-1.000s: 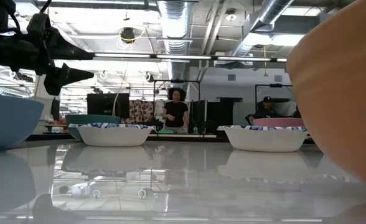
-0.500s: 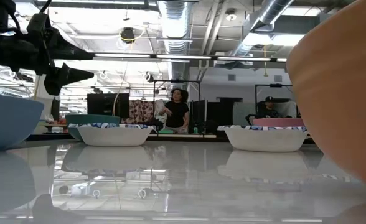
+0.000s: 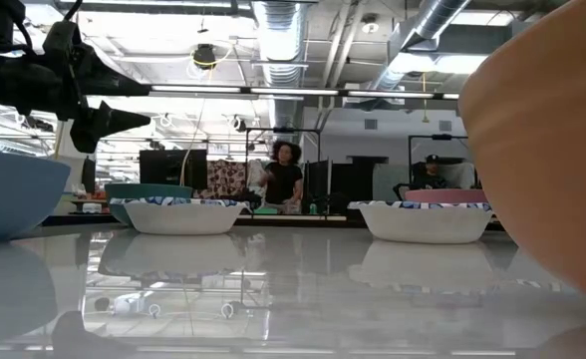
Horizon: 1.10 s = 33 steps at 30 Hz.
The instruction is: Nest bowls inside each other
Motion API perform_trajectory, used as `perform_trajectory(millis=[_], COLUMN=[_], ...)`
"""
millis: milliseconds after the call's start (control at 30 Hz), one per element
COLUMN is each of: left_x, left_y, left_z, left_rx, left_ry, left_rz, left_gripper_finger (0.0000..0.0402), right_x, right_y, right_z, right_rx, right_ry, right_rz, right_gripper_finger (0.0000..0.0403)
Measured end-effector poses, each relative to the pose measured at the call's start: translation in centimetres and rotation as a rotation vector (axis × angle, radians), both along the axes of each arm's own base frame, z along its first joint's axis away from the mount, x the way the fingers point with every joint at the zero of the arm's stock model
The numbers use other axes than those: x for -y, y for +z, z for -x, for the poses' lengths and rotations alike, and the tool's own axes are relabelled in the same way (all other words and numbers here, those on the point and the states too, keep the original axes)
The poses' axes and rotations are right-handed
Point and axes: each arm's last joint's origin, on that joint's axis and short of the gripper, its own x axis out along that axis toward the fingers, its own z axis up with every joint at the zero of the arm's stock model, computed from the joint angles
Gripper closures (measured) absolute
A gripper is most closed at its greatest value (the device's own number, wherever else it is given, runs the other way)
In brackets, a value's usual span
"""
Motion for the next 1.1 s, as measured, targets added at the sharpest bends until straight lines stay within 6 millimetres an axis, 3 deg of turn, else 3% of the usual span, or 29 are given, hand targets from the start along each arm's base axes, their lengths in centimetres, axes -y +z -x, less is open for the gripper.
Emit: perform_trajectory(millis=[600, 833, 1000, 1100], left_x=[0.00, -0.01, 0.00, -0.01], left_y=[0.00, 0.01, 0.01, 0.01], left_z=[0.00, 0.01, 0.00, 0.00], left_rx=[0.000, -0.001, -0.004, 0.009], left_ry=[0.000, 0.004, 0.002, 0.000], left_rz=[0.000, -0.005, -0.012, 0.023], left_gripper_finger=[0.0139, 0.0139, 0.0139, 0.0139], right_x=[0.18, 0.19, 0.20, 0.21], right_y=[0.05, 0.05, 0.11, 0.11], right_z=[0.02, 0.02, 0.02, 0.02], right_rx=[0.005, 0.023, 0.058, 0.065], right_ry=[-0.036, -0.031, -0.019, -0.017], right_rz=[-0.013, -0.176, -0.461, -0.526], right_gripper_finger=[0.0223, 0.0223, 0.0223, 0.0223])
